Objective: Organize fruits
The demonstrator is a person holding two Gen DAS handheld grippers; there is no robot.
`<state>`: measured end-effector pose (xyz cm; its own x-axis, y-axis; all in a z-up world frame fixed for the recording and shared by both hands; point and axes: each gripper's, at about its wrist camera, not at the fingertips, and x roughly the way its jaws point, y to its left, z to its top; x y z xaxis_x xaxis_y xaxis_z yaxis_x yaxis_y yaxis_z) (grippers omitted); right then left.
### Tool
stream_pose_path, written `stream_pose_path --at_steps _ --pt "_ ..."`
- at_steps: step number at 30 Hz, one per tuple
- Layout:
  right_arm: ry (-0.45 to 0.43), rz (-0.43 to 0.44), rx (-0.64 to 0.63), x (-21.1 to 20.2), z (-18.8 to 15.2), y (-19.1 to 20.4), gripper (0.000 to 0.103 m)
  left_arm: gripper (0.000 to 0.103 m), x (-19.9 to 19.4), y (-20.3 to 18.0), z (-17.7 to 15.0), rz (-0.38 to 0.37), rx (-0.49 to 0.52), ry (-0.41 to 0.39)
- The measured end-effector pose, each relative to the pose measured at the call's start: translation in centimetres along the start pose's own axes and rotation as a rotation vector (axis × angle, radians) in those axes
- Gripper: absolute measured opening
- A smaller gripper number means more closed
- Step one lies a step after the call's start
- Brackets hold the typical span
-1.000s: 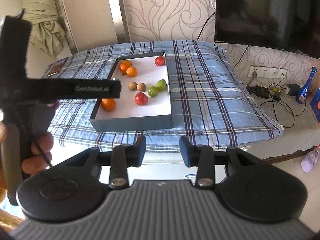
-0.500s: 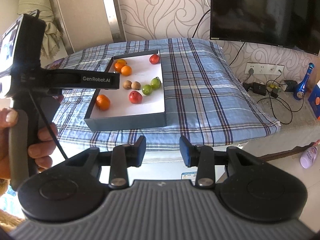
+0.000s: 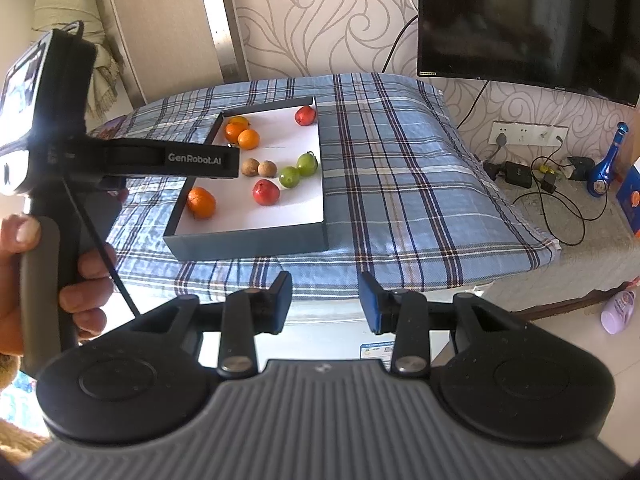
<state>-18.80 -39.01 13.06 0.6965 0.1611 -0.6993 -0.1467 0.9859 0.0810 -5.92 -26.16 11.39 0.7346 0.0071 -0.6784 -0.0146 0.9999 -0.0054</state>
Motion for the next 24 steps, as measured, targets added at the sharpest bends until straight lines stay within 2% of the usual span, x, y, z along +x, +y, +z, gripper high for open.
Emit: stream_pose_path --at_steps 19,24 --pt "0.005 -0.001 0.001 0.1 -0.1 0.0 0.040 0.103 0.2 0.4 0.0 0.002 -0.002 0.002" --pt "0.005 -0.005 0.000 0.0 -0.3 0.1 0.040 0.102 -0.5 1.2 -0.2 0.003 -0.024 -0.033"
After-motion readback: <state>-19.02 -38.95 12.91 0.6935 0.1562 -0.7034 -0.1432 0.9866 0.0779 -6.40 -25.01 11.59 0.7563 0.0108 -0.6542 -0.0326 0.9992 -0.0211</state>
